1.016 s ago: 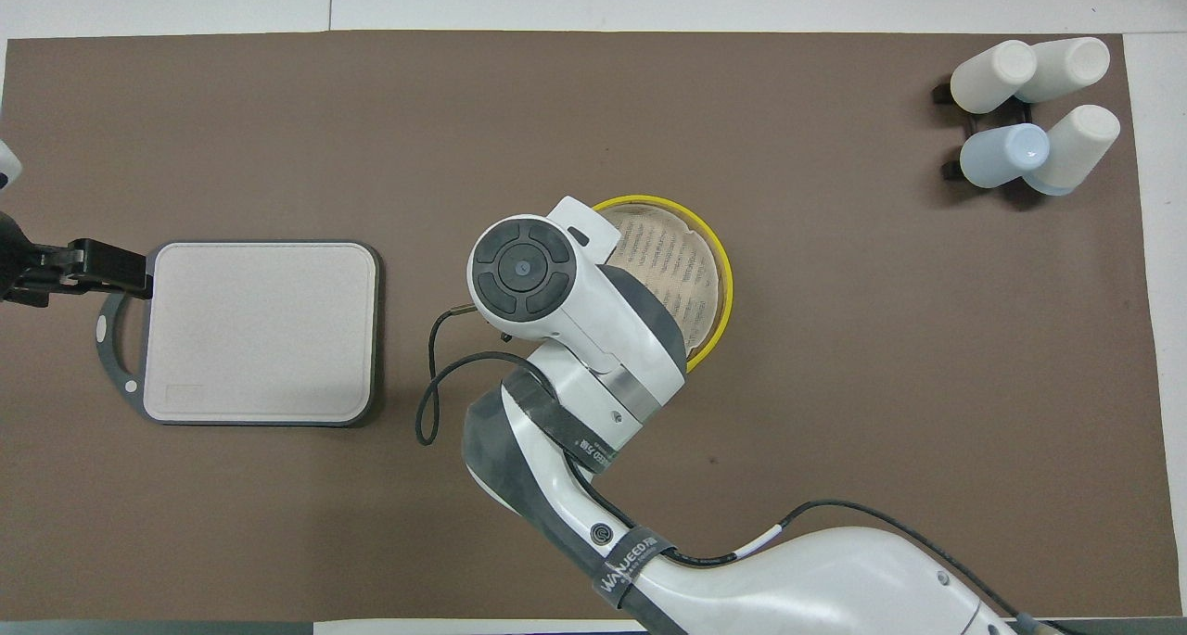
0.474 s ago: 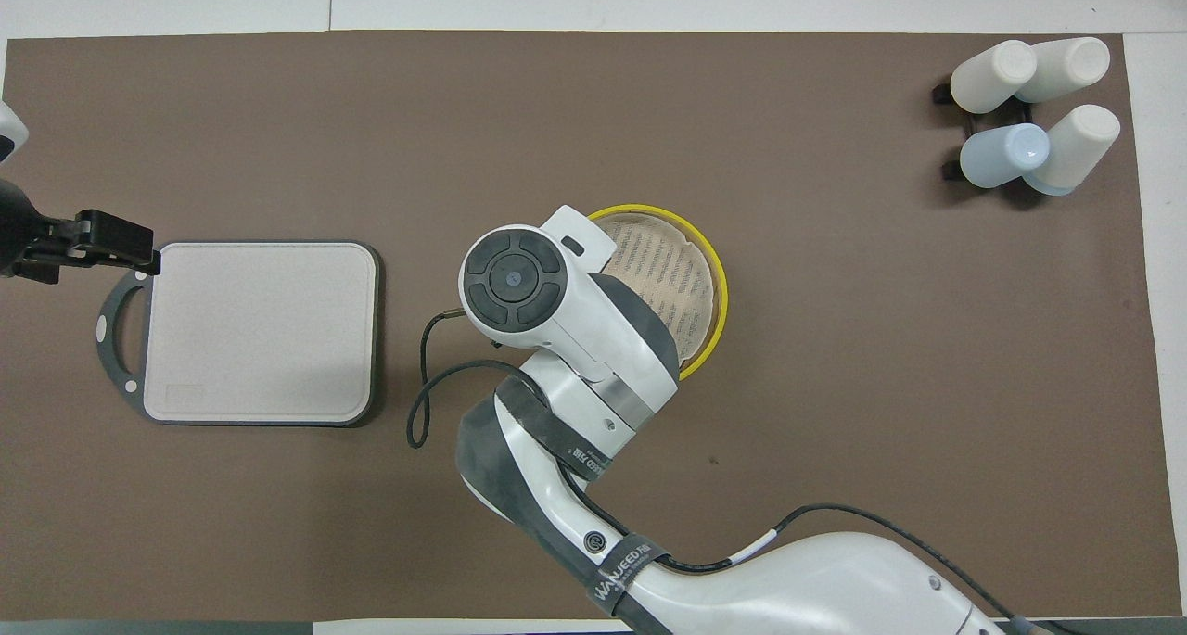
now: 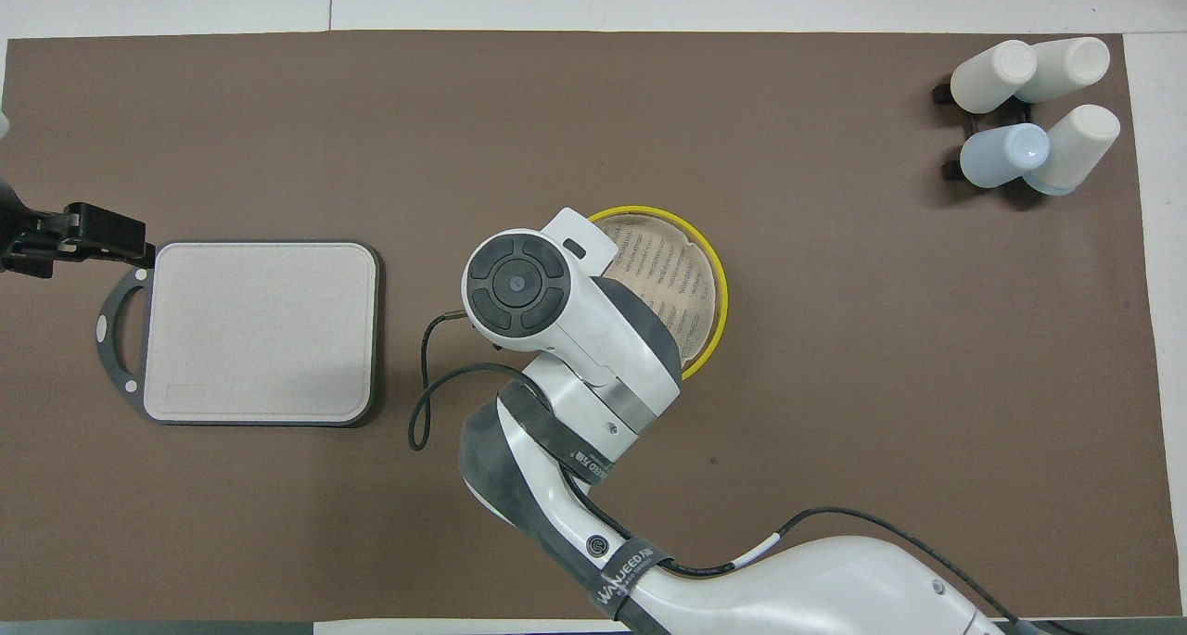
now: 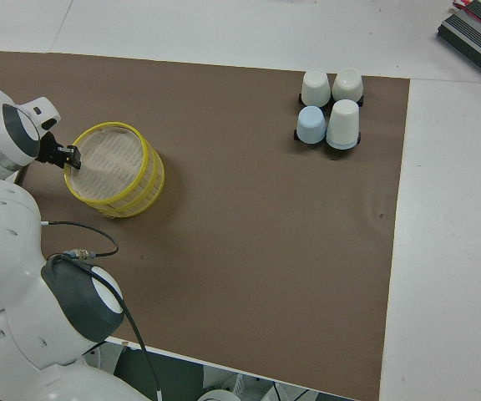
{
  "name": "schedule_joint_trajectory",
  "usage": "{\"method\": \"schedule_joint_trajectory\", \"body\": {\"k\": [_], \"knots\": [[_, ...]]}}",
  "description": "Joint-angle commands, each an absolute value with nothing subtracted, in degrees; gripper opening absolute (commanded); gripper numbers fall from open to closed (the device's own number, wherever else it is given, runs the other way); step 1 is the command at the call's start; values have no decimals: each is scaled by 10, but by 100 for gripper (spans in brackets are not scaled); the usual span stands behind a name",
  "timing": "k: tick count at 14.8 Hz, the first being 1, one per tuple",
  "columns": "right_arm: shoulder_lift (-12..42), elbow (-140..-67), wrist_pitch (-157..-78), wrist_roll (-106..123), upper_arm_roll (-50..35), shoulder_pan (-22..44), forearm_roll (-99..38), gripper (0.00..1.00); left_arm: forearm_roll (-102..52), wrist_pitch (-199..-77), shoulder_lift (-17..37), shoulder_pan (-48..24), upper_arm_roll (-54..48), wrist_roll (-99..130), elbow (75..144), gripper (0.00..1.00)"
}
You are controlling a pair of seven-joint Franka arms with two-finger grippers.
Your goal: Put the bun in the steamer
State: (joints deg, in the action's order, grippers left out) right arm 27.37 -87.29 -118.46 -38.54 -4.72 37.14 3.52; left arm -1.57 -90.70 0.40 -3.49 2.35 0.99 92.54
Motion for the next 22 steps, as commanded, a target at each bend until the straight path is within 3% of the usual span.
{"method": "schedule_joint_trajectory", "body": {"k": [1, 6, 10, 13, 16, 20, 22], "knots": [[252, -877, -1183, -397, -47, 355, 37, 100, -26, -891, -18, -30, 24, 0, 926, 100], [211, -840, -1100, -386, -46, 272, 38, 100, -25, -896, -37, -21, 23, -1, 947, 100], [148, -849, -978, -236, -47, 157, 35, 100, -25, -893, -37, -21, 23, -14, 948, 100], [115, -859, -938, -107, -47, 71, 19, 100, -25, -893, -38, -20, 23, -27, 952, 100], [54, -887, -870, -100, -47, 51, 11, 100, -25, -893, -38, -21, 23, -26, 952, 100], [2, -991, -905, -99, -48, 51, 10, 100, -21, -893, -38, -21, 23, -27, 952, 100], [-23, -991, -890, -99, -48, 55, 9, 100, -19, -893, -38, -21, 23, -27, 952, 100]]}}
